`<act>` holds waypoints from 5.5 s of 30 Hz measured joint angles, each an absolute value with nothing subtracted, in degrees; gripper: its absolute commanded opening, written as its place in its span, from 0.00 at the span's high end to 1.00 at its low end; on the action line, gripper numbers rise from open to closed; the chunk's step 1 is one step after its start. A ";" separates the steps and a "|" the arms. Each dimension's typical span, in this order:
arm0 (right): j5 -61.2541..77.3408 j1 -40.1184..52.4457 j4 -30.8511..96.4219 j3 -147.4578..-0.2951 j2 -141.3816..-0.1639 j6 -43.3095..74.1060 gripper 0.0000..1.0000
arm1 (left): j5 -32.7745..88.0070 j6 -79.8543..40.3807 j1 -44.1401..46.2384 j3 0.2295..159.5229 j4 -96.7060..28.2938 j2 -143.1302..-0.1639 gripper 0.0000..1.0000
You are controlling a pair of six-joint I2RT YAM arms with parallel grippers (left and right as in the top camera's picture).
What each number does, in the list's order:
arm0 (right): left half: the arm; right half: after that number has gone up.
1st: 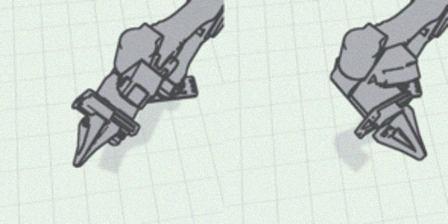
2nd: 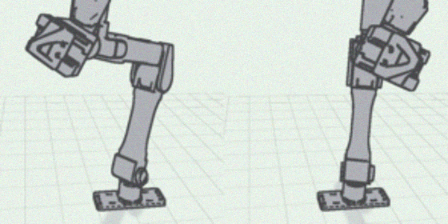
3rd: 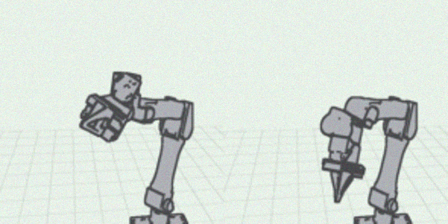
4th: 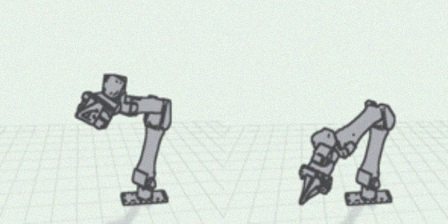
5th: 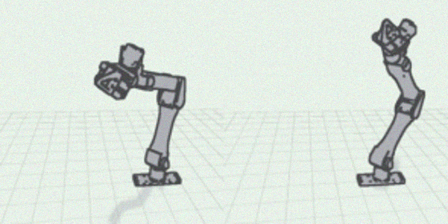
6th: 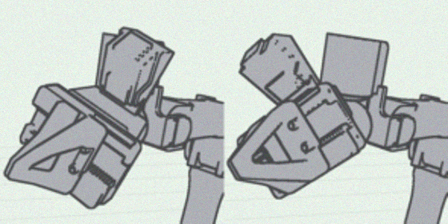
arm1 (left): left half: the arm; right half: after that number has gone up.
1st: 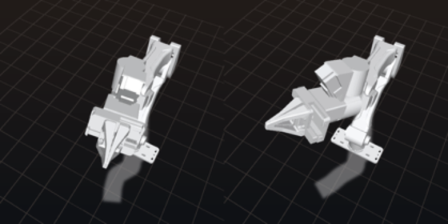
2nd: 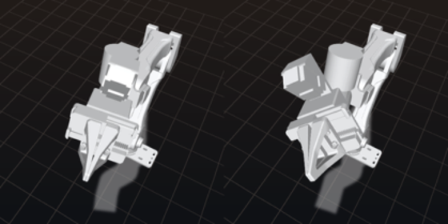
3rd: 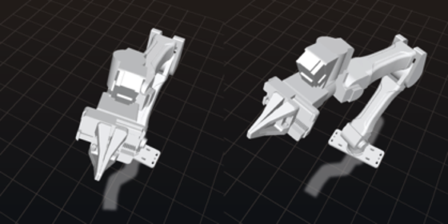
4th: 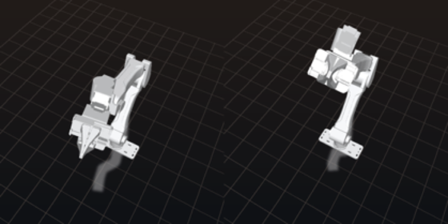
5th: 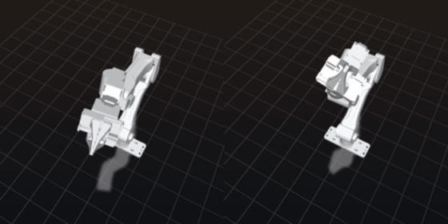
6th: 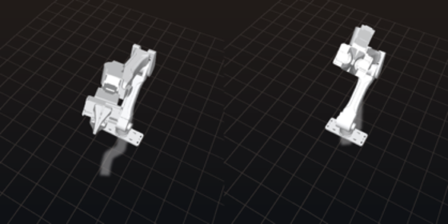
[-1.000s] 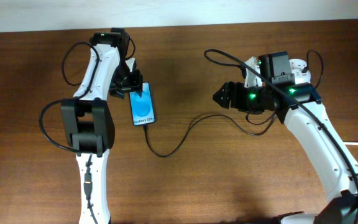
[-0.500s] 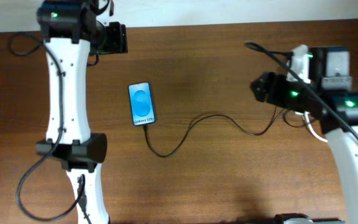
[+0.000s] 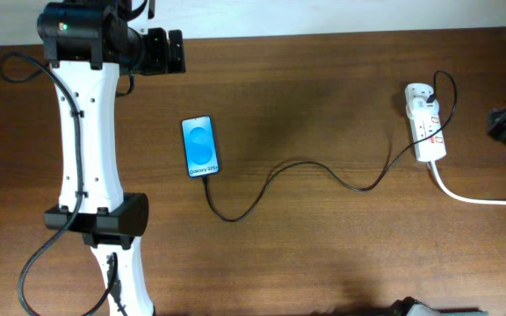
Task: Plug charger to phone and switch on socket
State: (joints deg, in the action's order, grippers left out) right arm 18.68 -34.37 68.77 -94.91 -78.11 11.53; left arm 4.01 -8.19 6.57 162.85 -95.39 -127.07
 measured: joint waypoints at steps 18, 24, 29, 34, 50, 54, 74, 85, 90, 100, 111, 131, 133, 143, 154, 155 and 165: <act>19.09 -38.63 53.34 -97.67 -115.46 6.76 0.08 | 4.01 -8.19 6.57 162.85 -95.39 -127.07 0.01; 17.26 -35.18 51.59 -97.67 -118.32 6.02 0.06 | 4.01 -8.19 6.57 162.85 -95.39 -127.07 0.01; 16.51 -34.87 49.76 -97.67 -121.67 6.04 0.03 | 4.01 -8.19 6.57 162.85 -95.37 -127.07 0.01; 15.92 -33.80 45.47 -97.67 -123.63 6.00 0.03 | 4.01 -8.19 6.57 162.85 -95.39 -127.07 0.01; 10.09 -29.45 39.29 -97.67 -127.37 6.04 0.02 | 4.01 -8.19 6.57 162.85 -95.42 -127.07 0.01; 10.07 -29.45 39.35 -97.67 -127.94 6.20 0.02 | 4.01 -8.19 6.57 162.85 -95.39 -127.07 0.01; 10.09 -29.41 41.50 -98.54 -128.60 7.33 0.02 | 4.01 -8.19 6.57 162.85 -95.39 -127.07 0.01; 9.43 -28.82 43.18 -99.18 -128.60 7.44 0.02 | 4.01 -8.19 6.57 162.85 -95.39 -127.07 0.01; 9.47 -28.71 44.36 -99.22 -128.57 7.55 0.02 | 4.01 -8.19 6.57 162.85 -95.39 -127.07 0.01; 9.82 -30.68 57.25 -112.33 -131.55 6.90 0.02 | 4.01 -8.19 6.57 162.85 -95.39 -127.07 0.01; 9.63 -31.44 75.05 -138.85 -126.93 6.74 0.02 | 4.01 -8.19 6.57 162.85 -95.39 -127.07 0.01; 14.26 -8.58 96.97 -141.80 -94.17 0.82 0.02 | 4.01 -8.21 6.57 162.85 -95.44 -127.07 0.00; 14.26 -8.58 96.97 -141.69 -92.23 0.86 0.02 | 4.01 -8.19 6.57 162.85 -95.42 -127.07 0.01; 14.48 -8.58 96.97 -141.53 -90.80 0.86 0.02 | 4.01 -8.19 6.57 162.85 -95.39 -127.07 0.01; 13.30 -4.84 68.40 -113.49 -72.40 0.62 0.02 | 4.01 -8.21 6.57 162.85 -95.44 -127.07 0.01; 12.93 -4.03 61.78 -106.30 -68.99 0.51 0.02 | 4.03 -8.21 6.57 162.85 -95.44 -127.07 0.01; 6.87 -1.48 16.10 -52.18 -40.75 0.16 0.02 | 4.03 -8.21 6.57 162.85 -95.39 -127.07 0.01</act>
State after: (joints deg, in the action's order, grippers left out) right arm 6.87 -1.48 16.10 -52.18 -40.75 0.16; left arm 4.03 -8.21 6.57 162.85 -95.39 -127.07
